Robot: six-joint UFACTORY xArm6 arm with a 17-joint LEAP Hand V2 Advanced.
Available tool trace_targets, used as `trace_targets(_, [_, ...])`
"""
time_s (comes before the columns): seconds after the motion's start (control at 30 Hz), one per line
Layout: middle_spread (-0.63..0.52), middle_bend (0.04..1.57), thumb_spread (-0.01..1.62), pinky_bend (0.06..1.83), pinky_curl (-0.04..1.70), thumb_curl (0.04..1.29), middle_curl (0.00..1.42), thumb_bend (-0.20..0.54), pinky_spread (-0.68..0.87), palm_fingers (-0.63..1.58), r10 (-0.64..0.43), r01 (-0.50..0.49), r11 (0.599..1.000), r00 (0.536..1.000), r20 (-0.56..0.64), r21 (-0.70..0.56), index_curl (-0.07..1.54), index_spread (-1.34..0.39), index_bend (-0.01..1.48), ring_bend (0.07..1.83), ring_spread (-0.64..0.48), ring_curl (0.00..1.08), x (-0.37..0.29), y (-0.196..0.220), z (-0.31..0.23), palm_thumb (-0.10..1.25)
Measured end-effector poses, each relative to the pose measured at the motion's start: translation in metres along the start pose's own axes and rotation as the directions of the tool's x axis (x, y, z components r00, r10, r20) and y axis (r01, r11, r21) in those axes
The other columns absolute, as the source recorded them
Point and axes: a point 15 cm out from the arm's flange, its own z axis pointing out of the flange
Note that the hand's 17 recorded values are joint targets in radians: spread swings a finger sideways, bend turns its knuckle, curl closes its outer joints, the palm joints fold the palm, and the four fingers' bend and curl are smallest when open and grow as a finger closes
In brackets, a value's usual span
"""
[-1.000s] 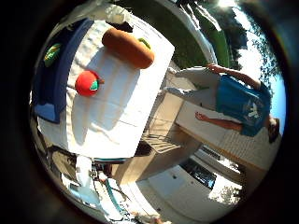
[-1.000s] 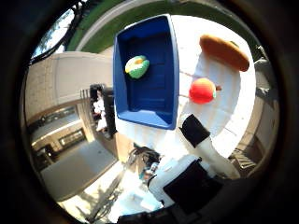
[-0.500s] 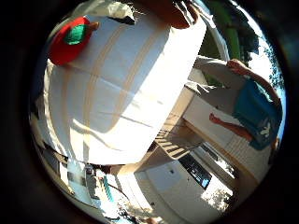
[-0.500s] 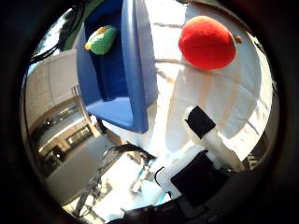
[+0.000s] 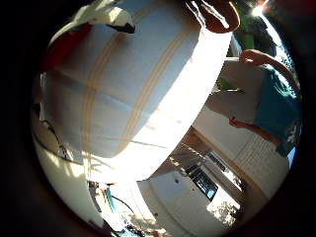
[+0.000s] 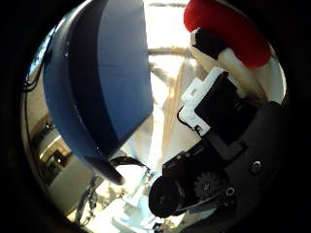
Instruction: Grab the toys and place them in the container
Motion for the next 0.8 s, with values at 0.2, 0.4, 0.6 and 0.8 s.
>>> trace_targets(0.2, [-0.19,0.95,1.09,1.13,0.61,0.49,0.78,0.008,0.34,0.97,0.004,-0.003,0.999,1.000,-0.019,0.040,0.03,-0.52,0.24,1.30,0.00,0.71,-0.002,0.020,-0.034,0.98])
trace_targets(0.4, [-0.23,1.02,1.13,1.28,0.77,0.55,0.91,-0.013,0.29,0.92,-0.005,0.005,1.000,1.000,-0.007,-0.021,-0.02,-0.68,0.40,1.36,-0.06,0.76,-0.024,0.074,-0.067,0.99])
trace_targets(0.6, [-0.25,1.06,1.16,1.34,0.86,0.58,1.01,-0.015,0.25,0.85,-0.028,0.029,0.999,0.999,-0.022,0.023,-0.02,-0.81,0.53,1.41,-0.09,0.80,-0.045,0.116,-0.131,0.98])
trace_targets(0.8, [-0.27,1.09,1.17,1.39,0.93,0.60,1.09,-0.017,0.21,0.80,-0.098,0.103,0.992,0.993,-0.063,0.078,-0.02,-0.93,0.64,1.44,-0.10,0.82,-0.077,0.126,-0.186,0.96])
